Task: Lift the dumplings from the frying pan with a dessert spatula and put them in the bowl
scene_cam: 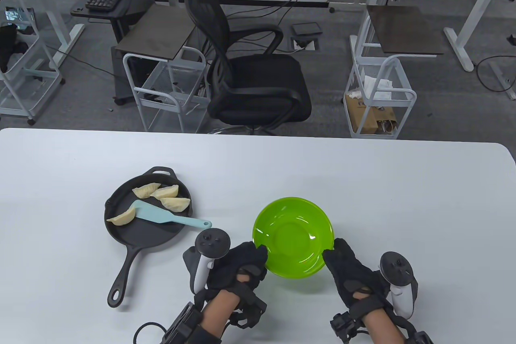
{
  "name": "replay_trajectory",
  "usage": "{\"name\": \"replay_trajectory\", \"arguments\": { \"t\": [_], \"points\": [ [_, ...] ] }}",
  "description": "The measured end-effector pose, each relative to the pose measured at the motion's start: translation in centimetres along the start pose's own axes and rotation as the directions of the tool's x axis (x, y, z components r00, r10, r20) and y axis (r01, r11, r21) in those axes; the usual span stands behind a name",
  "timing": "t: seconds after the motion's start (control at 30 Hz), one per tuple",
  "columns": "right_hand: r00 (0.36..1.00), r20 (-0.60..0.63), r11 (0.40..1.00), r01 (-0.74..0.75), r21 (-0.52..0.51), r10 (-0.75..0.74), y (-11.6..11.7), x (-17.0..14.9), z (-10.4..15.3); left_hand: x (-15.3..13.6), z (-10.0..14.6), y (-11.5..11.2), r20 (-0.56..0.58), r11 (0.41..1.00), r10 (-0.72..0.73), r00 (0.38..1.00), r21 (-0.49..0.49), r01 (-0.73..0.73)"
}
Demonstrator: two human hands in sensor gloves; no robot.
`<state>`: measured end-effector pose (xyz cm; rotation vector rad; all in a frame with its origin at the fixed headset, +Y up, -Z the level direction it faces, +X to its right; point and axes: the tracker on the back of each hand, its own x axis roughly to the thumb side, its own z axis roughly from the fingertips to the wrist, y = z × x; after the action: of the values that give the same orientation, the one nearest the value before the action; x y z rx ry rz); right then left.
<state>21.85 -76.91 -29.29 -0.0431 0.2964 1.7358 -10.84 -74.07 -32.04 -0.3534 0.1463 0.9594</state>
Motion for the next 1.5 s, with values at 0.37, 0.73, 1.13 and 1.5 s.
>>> {"name": "replay_trajectory", "arguments": {
  "t": [0.37,0.73,1.13,1.5],
  "points": [
    [0.995,-0.039,0.994,0.093,0.056,-0.091,0.7,-0.6,-0.5,0.2,0.0,-0.4,0.026,1.0,-0.017,1.0,-0.022,0.017],
    [0.991,-0.05,0.991,0.127,0.047,-0.125,0.7,-0.8,-0.6,0.2,0.0,-0.4,0.02,0.998,-0.016,1.0,-0.059,0.017],
    [0.985,-0.066,0.985,0.165,0.041,-0.162,0.8,-0.7,-0.5,0.4,0.0,-0.1,0.044,0.994,-0.074,0.996,-0.081,0.077],
    [0.976,-0.069,0.978,0.209,0.008,-0.208,0.3,-0.6,-0.6,-0.2,1.5,1.5,0.114,0.965,-0.25,0.961,-0.051,0.257]
  ]
}}
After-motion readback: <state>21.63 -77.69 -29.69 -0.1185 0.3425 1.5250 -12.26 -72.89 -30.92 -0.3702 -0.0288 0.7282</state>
